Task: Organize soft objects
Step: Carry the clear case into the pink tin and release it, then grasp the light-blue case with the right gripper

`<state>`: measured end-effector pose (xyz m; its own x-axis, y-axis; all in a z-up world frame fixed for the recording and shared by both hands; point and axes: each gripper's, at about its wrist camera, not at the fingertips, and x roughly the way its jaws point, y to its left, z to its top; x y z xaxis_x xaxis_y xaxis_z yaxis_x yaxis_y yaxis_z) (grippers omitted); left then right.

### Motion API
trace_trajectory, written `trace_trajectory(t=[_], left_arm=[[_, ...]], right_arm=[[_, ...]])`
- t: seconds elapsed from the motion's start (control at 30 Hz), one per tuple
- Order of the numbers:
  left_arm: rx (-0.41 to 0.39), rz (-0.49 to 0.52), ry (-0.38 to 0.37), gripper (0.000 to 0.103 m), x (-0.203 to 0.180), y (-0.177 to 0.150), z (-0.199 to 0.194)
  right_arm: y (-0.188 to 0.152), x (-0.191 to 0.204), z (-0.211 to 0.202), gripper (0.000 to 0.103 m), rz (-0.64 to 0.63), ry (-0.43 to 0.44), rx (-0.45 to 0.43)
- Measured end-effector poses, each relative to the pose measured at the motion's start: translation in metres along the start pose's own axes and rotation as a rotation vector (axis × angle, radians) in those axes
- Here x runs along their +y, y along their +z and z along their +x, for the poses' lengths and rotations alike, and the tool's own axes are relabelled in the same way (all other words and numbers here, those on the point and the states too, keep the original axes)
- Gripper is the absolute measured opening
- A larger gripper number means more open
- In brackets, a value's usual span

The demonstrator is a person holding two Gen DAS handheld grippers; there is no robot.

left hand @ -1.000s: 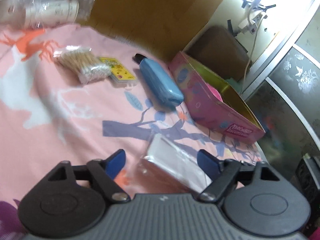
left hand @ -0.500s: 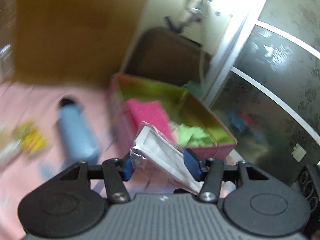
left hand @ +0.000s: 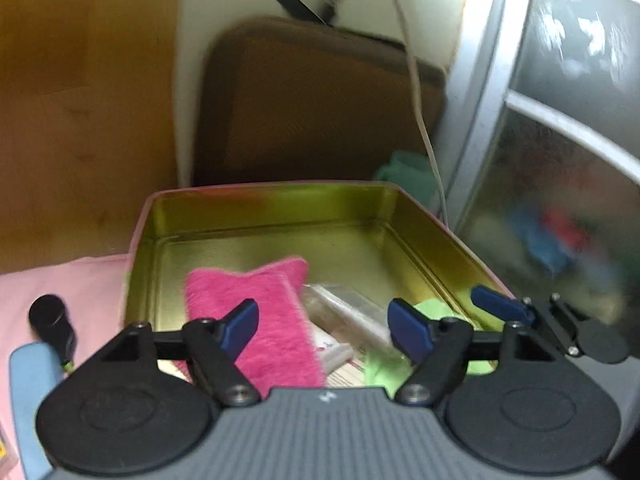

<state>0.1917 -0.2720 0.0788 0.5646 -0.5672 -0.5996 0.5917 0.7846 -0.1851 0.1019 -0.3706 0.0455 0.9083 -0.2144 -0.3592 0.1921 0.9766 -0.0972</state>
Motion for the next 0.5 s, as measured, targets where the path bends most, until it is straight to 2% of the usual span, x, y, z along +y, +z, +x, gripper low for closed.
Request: trace_trajectory(t=[0.1, 0.27, 0.4, 0.5], left_arm=[[-0.048, -0.058, -0.024, 0.073, 0.017, -0.006, -0.023], [-0.141, -0.134, -0.026, 0.074, 0.064, -0.028, -0.099], [-0.204, -0.183, 0.061, 0.074, 0.109, -0.069, -0.163], [-0.208, -0.196, 0.194, 0.074, 0.141, -0.111, -0.197]], right_arm=[[-0.005, -0.01, -0.022, 0.077, 0.091, 0.059, -0.061], [-0.014, 0.002, -0.063, 0.076, 0.141, 0.16, -0.127], [-0.007, 0.037, -0.086, 0.069, 0.129, 0.332, -0.146], [-0.004, 0.077, -0.097, 0.064, 0.073, 0.456, -0.12]])
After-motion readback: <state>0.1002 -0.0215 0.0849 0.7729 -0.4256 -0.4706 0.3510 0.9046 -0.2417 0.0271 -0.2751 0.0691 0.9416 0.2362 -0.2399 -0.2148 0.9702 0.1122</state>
